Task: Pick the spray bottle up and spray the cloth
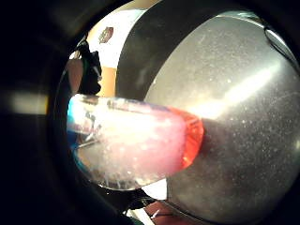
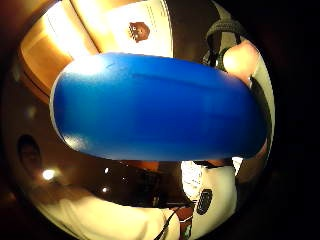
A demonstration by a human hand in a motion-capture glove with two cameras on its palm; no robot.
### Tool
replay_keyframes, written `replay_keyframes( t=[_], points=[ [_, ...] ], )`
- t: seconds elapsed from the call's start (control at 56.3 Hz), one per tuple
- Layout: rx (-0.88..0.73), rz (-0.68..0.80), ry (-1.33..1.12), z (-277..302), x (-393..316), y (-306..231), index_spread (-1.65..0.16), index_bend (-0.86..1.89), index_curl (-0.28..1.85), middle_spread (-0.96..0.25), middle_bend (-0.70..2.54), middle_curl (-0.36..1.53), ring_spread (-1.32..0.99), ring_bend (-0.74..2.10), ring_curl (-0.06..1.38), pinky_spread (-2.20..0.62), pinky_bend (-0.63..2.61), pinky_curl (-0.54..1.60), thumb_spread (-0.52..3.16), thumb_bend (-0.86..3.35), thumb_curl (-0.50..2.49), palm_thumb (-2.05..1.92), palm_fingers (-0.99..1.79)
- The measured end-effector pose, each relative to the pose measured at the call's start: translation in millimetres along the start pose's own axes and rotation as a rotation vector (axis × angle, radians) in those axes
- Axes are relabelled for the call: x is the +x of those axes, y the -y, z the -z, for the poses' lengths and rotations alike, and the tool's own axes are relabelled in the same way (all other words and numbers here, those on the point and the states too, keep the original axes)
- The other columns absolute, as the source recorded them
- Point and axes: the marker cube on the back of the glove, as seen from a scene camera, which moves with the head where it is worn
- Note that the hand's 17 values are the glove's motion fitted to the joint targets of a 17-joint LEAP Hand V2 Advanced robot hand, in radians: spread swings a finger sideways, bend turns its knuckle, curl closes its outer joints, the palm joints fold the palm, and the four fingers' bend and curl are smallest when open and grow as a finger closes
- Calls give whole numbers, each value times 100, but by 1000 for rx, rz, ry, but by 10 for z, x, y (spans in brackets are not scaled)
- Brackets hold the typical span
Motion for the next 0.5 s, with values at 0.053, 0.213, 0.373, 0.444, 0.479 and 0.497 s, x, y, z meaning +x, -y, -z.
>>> replay_keyframes(
  t=[0.053, 0.213, 0.373, 0.444, 0.479, 0.497],
  points=[
    [-4, 5, 5, -2, -78, 24, -29, 16, 39, -17, 37, 44, -21, 47, 40, -6, 16, 27, 68, -3, 50, 103, 110],
    [-49, 53, 15, -133, -368, 15, -29, 17, 39, -17, 36, 45, -21, 47, 40, -6, 16, 27, 68, -3, 50, 103, 110],
    [-105, 124, 10, -332, -748, -34, -29, 16, 39, -17, 35, 46, -20, 46, 41, -6, 16, 27, 68, -3, 50, 103, 111],
    [-141, 162, -10, -431, -920, -81, -28, 16, 39, -17, 35, 46, -20, 47, 41, -6, 16, 27, 68, -3, 50, 103, 111],
    [-159, 183, -27, -475, -995, -100, -28, 16, 39, -17, 34, 47, -20, 46, 41, -6, 16, 27, 68, -3, 50, 103, 111],
    [-168, 195, -39, -496, -1032, -108, -28, 16, 39, -17, 34, 47, -20, 46, 41, -6, 16, 27, 68, -3, 50, 103, 111]
  ],
)
